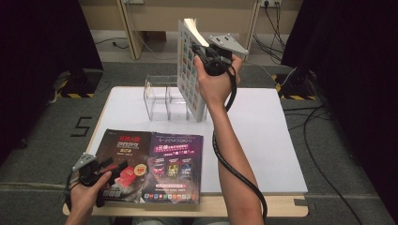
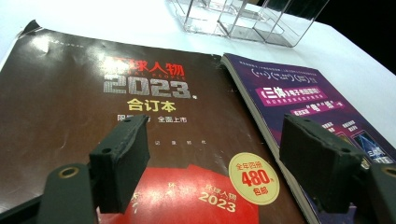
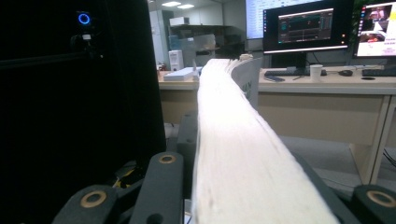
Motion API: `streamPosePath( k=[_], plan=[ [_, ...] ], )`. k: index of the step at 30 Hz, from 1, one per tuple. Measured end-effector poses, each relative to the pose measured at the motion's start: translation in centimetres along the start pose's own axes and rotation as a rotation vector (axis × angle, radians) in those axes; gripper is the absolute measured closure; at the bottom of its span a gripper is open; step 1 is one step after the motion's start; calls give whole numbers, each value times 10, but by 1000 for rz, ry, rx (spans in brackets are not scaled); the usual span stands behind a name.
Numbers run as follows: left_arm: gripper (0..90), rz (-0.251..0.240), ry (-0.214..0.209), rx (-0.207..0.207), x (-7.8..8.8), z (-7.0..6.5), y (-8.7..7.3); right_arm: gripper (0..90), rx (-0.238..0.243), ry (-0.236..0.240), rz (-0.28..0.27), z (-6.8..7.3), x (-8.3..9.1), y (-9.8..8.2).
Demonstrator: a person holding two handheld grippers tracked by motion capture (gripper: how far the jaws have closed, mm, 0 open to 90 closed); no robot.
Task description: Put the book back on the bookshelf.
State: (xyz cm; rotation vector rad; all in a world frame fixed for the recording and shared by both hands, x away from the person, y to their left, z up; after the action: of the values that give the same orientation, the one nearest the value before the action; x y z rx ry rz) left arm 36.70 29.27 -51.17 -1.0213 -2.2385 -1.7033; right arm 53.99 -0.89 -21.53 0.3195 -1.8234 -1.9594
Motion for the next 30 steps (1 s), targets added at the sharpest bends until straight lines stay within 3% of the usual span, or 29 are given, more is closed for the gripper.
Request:
streamPosePath(
  k=[5,12,30],
  plan=[
    [233,-3,-3,-7,0,-3,0,742,-4,23,5,4,5,0],
    [233,1,-4,-7,-1,-3,0,742,-9,29,34,-1,2,-9],
    [233,6,-5,-5,-3,-4,-2,742,-31,-7,26,-28,6,-17]
  ],
)
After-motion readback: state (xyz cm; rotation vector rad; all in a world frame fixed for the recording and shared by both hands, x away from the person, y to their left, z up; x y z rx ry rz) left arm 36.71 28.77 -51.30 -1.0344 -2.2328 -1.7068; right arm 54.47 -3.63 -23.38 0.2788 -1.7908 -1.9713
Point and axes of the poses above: each handheld gripper's, and its own axes: x roughly backward along the jaws, y roughly out of its top, z roughly to its left, the point moved 7 cm from there along -x, roughly forward along the jaws, and after that the axes turned 4 degrees about z, right-handed, at the moved point
